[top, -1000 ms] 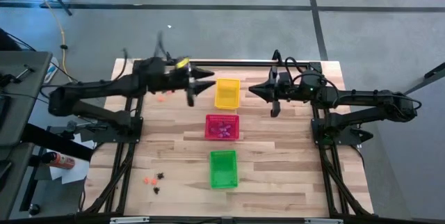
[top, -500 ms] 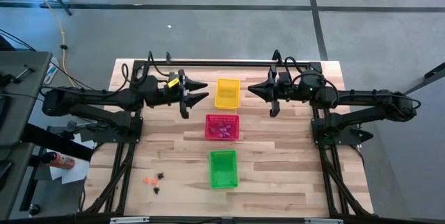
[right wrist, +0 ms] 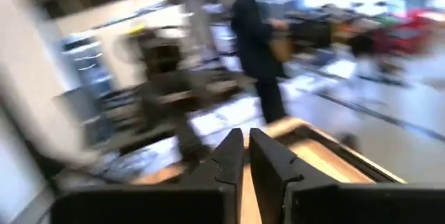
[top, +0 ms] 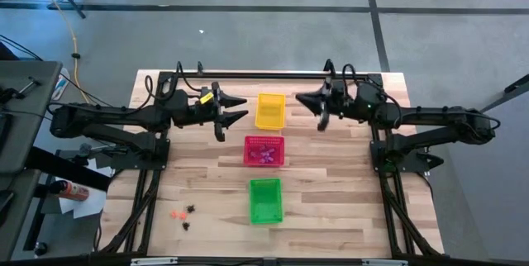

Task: Sort Halloween decoration
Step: Put the black spider toy into the yellow bin

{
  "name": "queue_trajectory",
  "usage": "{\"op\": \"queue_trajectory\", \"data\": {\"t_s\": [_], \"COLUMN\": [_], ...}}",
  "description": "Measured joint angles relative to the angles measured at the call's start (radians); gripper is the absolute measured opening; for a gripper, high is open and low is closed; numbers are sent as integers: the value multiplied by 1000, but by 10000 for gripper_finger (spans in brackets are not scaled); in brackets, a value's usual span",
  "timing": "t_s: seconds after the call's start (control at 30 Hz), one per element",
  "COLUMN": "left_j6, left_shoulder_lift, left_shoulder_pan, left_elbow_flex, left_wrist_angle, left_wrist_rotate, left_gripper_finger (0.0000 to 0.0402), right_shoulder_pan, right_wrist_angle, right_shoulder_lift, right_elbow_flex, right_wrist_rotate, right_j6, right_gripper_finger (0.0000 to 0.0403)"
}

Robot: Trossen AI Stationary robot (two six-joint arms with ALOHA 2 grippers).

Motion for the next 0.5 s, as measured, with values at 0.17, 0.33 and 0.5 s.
{"op": "queue_trajectory", "data": {"t_s": [0.17,0.33,0.5], "left_j6": [0,0,0], "left_shoulder_lift": [0,0,1], "left_shoulder_pan": [1,1,1], "left_elbow_flex": [0,0,0], "left_wrist_angle": [-11,-52,-62], "left_wrist_rotate": [-4,-16,-19], "left_gripper_finger": [172,172,172], "right_shoulder_pan": [-33,-123,-275], "right_wrist_angle": [-403,-918,-1296], "right_shoulder_lift": [12,82,164], "right_elbow_flex": [168,344,349], "right_wrist_rotate": [241,444,395], "right_j6": [-2,188,530], "right_gripper_finger": [99,171,201]}}
